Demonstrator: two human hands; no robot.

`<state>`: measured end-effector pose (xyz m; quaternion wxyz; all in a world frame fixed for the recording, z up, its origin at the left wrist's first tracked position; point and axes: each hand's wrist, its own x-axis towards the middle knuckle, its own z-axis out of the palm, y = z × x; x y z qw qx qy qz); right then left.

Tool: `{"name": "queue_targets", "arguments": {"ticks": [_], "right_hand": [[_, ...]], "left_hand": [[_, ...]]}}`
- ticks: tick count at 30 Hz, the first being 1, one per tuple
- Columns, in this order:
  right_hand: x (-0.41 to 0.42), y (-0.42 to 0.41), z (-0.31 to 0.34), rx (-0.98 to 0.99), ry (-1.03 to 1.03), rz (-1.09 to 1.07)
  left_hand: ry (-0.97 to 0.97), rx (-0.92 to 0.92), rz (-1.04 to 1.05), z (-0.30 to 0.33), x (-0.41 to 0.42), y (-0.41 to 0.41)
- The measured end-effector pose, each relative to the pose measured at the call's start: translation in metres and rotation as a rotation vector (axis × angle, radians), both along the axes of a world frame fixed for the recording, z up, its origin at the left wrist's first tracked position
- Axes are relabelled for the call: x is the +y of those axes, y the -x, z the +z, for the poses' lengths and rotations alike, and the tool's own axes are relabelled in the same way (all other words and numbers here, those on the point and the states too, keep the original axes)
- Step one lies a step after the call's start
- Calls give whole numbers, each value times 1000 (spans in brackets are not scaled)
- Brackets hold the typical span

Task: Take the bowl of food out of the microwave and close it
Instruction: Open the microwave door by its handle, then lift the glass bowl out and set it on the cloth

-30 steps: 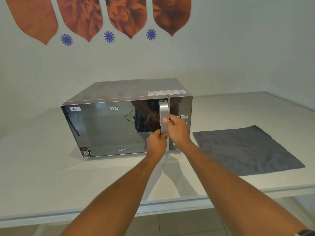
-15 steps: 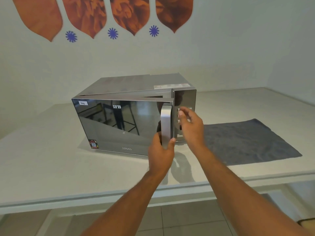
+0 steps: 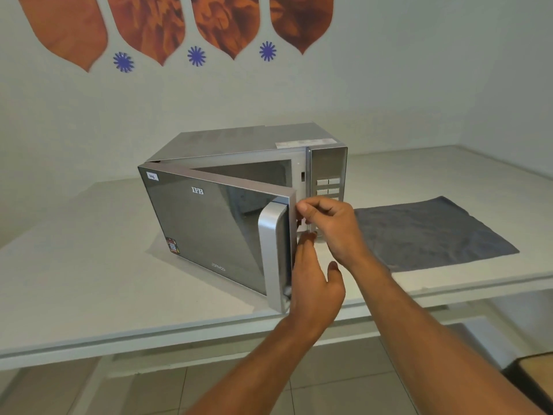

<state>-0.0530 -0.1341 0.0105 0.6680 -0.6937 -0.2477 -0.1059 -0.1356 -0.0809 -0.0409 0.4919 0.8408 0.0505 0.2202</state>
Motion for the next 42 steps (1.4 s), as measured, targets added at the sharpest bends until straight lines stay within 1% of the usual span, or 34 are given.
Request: {"name": "queue_targets", "arguments": {"ticks": [2,5,12,15,18,20,22,25,31,33,37,40,42], "right_hand": [[3,4,2,-24,-34,-6],[11,9,0,-27,-70,-43],[32,17,-11,41,-112,-57],[44,19,-14,64,-114,-67],[54,20,-16,82,-119,-67],[58,20,-18,94,-118,-63],[62,18,-19,107,-124,-52],[67,12,-21,112,-120,-41],[69,-10,-24,123,-117,-12],[69,-20,-25,132,-105,-2],[73,-44,-24,151,-73,29],[78,-64,-24,155,-27,49],[83,-78,-25,168,-8,55]], "left_hand": [[24,48,2,4,0,4],[49,61,17,5,5,13],[114,105,126,7,38,26],[109,59,189,10,54,27],[171,-3,201,13,68,29],[200,-44,251,15,77,28],[237,-42,341,19,87,26],[242,-48,440,19,101,18],[249,-44,566,19,120,-4],[247,-55,555,17,120,-13],[267,-75,469,14,122,-42],[290,-93,473,18,126,-67],[251,-117,484,21,132,-83]]}}
